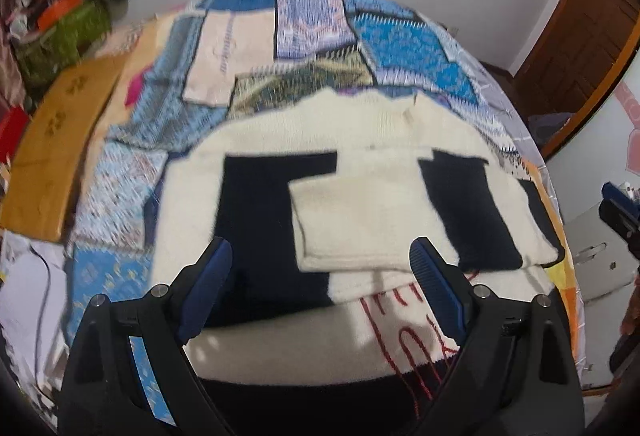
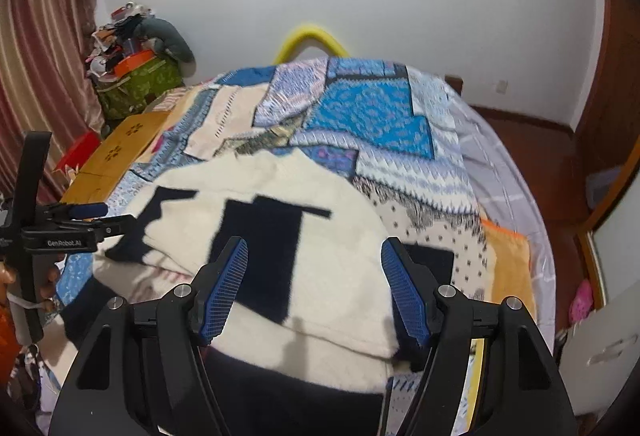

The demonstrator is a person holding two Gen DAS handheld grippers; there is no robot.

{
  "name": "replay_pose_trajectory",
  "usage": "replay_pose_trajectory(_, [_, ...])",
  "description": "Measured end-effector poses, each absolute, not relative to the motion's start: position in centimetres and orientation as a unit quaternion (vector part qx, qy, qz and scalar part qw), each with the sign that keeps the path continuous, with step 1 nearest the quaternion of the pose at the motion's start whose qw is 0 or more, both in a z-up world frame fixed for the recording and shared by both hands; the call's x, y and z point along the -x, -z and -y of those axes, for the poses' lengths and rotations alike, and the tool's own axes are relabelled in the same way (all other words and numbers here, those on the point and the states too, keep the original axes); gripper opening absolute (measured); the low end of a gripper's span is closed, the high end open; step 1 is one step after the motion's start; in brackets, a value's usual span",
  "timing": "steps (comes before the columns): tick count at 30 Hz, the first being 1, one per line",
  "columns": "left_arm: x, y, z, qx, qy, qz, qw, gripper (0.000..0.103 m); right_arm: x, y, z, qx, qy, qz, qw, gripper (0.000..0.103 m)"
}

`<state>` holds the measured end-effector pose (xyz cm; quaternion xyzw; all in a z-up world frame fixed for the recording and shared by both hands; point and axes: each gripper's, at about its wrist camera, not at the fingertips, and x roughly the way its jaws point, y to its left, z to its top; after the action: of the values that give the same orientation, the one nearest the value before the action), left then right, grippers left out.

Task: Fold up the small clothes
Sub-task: 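Lay the cuff across the sweater's chest with the right gripper and release, then grasp the cream sweater's side edge with the left gripper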

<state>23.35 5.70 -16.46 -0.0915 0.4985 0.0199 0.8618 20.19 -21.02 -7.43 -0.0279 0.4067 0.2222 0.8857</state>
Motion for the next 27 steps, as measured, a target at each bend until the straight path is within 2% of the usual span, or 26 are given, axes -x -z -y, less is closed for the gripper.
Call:
replay_pose_trajectory(11, [-25.8, 20.3, -7.3, 0.27, 0.013, -0.547, 0.792, 0.09, -20.8, 11.3, 23.6, 0.0, -0.21, -0.443, 0.871, 0.066])
replay_pose_trajectory(22, [-27.4, 22.6, -7.4, 0.304, 0.007, -0.564, 0.768, 0.086, -21.1, 13.1, 25.3, -0.02, -0.206, -0.46, 0.864, 0.066])
replay_pose_trajectory(23, [-27.5, 22.6, -7.5, 0.305, 0.005, -0.563, 0.768, 0.084, -21.1, 13.3, 25.4, -0.02, -0.204, -0.462, 0.863, 0.066])
replay_pose_trajectory(25, [-27.7, 22.6, -7.5, 0.301, -0.002, -0.563, 0.77, 0.065, -21.2, 13.7, 25.7, -0.022, -0.199, -0.466, 0.862, 0.066])
replay_pose_trajectory(26, [-27.8, 22.6, -7.6, 0.298, -0.006, -0.565, 0.769, 0.059, -21.2, 13.8, 25.8, -0.024, -0.198, -0.468, 0.861, 0.066])
replay_pose_trajectory(27, [-27.9, 22.6, -7.7, 0.296, -0.009, -0.566, 0.77, 0.048, -21.1, 14.0, 26.1, -0.025, -0.196, -0.47, 0.86, 0.066])
